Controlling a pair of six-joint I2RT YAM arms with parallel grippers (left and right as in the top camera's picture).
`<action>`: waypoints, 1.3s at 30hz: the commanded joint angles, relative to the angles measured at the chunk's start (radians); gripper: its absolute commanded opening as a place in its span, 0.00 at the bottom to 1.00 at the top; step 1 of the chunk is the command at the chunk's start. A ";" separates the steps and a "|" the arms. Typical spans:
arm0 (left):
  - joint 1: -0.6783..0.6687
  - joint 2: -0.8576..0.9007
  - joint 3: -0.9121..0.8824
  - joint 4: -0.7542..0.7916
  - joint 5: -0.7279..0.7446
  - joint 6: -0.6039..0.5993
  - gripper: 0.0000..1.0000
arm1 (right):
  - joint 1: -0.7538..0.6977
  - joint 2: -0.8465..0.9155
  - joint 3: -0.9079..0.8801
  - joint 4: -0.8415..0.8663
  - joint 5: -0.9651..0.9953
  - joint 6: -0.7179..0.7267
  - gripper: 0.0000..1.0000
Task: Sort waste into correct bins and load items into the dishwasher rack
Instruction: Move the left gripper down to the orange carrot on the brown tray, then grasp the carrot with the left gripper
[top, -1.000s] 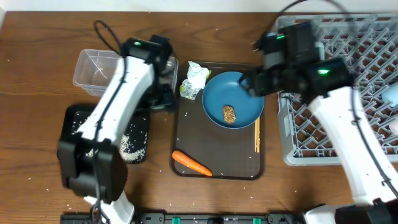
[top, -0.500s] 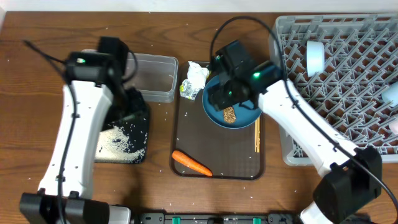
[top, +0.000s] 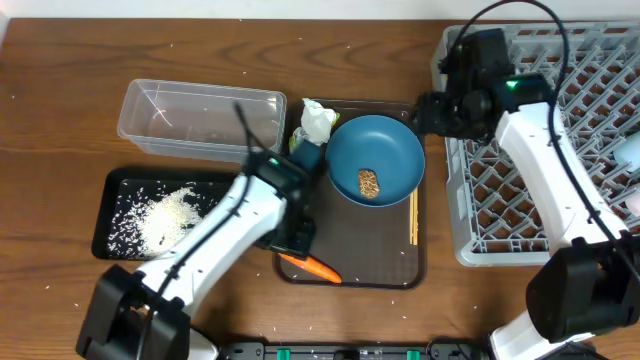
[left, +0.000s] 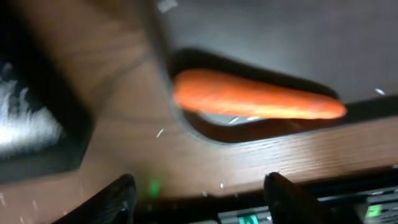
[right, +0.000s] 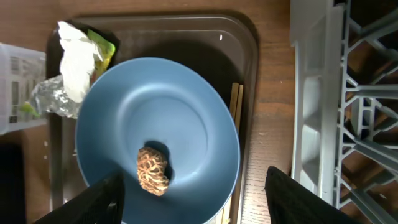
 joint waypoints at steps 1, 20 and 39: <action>-0.076 -0.003 -0.038 0.057 -0.003 0.150 0.65 | -0.010 -0.027 0.005 0.002 -0.068 0.016 0.66; -0.182 -0.002 -0.121 0.195 -0.003 0.650 0.69 | -0.006 -0.027 0.005 -0.025 -0.068 0.016 0.66; -0.181 -0.002 -0.304 0.379 -0.006 0.950 0.58 | -0.006 -0.027 0.005 -0.021 -0.069 0.015 0.66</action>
